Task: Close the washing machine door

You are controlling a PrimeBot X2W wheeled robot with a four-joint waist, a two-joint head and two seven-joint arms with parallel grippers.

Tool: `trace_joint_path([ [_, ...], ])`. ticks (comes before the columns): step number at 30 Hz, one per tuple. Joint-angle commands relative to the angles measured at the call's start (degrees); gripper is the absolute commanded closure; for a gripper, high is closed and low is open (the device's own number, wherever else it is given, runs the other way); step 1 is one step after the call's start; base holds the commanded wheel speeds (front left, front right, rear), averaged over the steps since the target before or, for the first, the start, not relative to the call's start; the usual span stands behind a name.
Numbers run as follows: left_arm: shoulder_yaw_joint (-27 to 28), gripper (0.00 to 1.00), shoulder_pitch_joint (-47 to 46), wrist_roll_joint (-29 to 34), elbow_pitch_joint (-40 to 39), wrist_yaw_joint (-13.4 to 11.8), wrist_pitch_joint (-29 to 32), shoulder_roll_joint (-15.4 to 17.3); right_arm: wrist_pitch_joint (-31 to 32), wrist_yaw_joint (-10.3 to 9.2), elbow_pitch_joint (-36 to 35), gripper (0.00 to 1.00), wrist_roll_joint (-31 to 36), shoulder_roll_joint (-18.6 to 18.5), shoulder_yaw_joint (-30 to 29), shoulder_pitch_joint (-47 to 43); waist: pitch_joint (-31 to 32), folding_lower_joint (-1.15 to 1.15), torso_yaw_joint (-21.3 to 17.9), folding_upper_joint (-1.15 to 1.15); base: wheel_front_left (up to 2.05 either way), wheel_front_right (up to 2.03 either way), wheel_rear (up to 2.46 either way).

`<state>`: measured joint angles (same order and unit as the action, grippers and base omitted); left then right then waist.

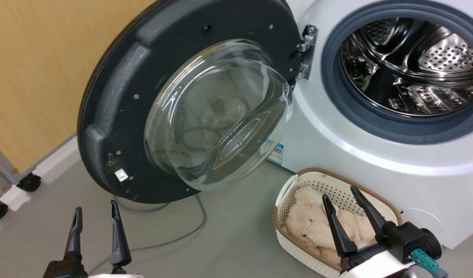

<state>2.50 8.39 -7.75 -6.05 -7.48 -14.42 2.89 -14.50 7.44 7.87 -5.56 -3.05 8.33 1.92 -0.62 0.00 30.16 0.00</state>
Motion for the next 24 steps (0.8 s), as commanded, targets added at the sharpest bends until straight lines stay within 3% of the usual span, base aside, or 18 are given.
trace_joint_path([
  [1,0.11,0.0,0.98,-0.36,-0.32,-0.28,-0.58,-0.02,-0.5,0.05,0.23,0.0,-0.19,0.17,0.19,0.74,-0.02,0.0,0.28,0.0,0.0,0.0,0.0],
  [8,0.02,0.01,0.96,0.14,-0.15,0.34,-0.58,-0.02,-0.5,0.05,0.08,0.0,0.01,0.17,0.06,0.27,-0.03,0.0,0.29,0.0,0.0,0.0,0.0],
  [9,0.01,0.54,0.93,0.24,-0.15,0.56,-0.58,-0.02,-0.5,0.05,0.07,0.0,0.01,0.17,0.08,0.23,-0.02,0.0,0.28,0.0,0.0,0.0,0.0],
  [10,0.11,0.88,0.79,0.37,-0.23,0.86,-0.58,-0.02,-0.5,0.05,0.04,0.0,0.02,0.17,0.08,0.17,-0.02,0.0,0.28,0.0,0.0,0.0,0.0],
  [11,0.35,1.0,0.59,0.51,-0.49,1.16,-0.58,-0.02,-0.5,0.05,-0.01,0.0,0.02,0.17,0.05,0.12,-0.01,0.0,0.28,0.0,0.0,0.0,0.0],
  [17,3.97,1.0,-1.7,0.94,-3.19,3.57,-0.58,0.35,-0.5,0.05,-0.51,0.0,0.51,0.17,-0.33,-0.29,-0.55,0.0,0.22,0.0,0.0,0.0,0.0],
  [24,11.83,1.0,-10.99,-2.38,-0.64,9.46,-0.58,6.73,-0.5,0.05,-1.7,0.0,2.16,0.17,-2.14,-0.95,-2.35,0.0,0.09,0.0,0.0,0.0,0.0],
])
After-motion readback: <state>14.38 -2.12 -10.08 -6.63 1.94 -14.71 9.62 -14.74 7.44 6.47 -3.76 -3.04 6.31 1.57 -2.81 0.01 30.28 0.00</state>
